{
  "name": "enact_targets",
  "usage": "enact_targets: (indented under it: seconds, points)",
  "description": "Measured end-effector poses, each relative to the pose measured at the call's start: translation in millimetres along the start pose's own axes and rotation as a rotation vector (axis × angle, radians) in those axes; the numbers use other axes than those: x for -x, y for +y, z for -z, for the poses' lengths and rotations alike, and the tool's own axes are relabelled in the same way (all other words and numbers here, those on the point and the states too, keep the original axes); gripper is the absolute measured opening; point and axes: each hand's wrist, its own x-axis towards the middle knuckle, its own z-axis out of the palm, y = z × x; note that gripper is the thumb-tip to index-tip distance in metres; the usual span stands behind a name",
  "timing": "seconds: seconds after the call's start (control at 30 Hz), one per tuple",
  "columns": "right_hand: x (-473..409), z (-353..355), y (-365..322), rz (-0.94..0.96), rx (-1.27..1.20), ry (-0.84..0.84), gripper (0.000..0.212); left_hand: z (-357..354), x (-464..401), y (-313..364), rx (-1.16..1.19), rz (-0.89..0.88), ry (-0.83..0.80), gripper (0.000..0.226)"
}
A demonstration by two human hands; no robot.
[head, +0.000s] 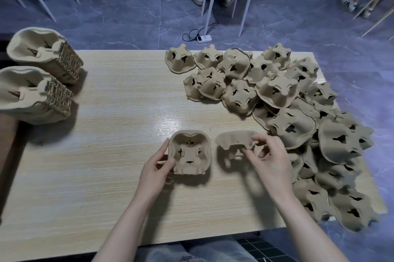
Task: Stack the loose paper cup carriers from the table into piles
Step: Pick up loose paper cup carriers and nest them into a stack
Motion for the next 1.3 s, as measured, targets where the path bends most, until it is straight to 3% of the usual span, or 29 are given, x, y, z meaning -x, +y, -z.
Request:
enact_targets:
  seconds: [0.2,0.33,0.47,0.7,0.8,0.93,1.03,1.17,1.3]
  points:
    - [15.4,-0.3,-26.9,0.084,-0.225,0.096,0.041,1.0,0.5,5.5,-0.045,-0.008,-0.045,0.052]
    - [32.4,-28.8,-43.2,0.200,-0.233,0.055,0.030,3.4,-0.1,10.9,-0.046,-0.005,-0.052,0.043]
    - [45.2,-56.2,-43.9,0.252,-0.161,0.041,0.026,8.8,-2.1,16.7,-0.047,0.018,-0.091,0.028]
    - [62.6,-70.6,-31.8,0.263,0.019,-0.030,0.032,13.6,-6.9,25.4,-0.075,-0.030,-0.178,0.038]
    - [70.6,-67.4,-32.7,0.199,0.028,-0.065,0.047,16.1,-10.8,26.6,-0.062,0.015,-0.206,0.041]
    - [72.8,-65.9,-41.0,0.021,-0.004,-0.025,0.040,18.9,-14.6,25.7,-0.063,0.052,-0.193,0.051]
    - [63.6,-71.3,-40.5,-0.193,0.021,-0.144,0.044,20.0,-17.1,24.6,-0.073,0.052,-0.208,0.053]
    - [51.1,-82.0,-43.9,-0.423,-0.274,-0.268,0.049,22.6,-20.6,23.8,-0.072,0.025,-0.235,0.054]
    - [53.9,-85.3,-46.2,-0.465,-0.405,-0.188,0.049,24.5,-26.6,21.2,-0.089,0.018,-0.263,0.056]
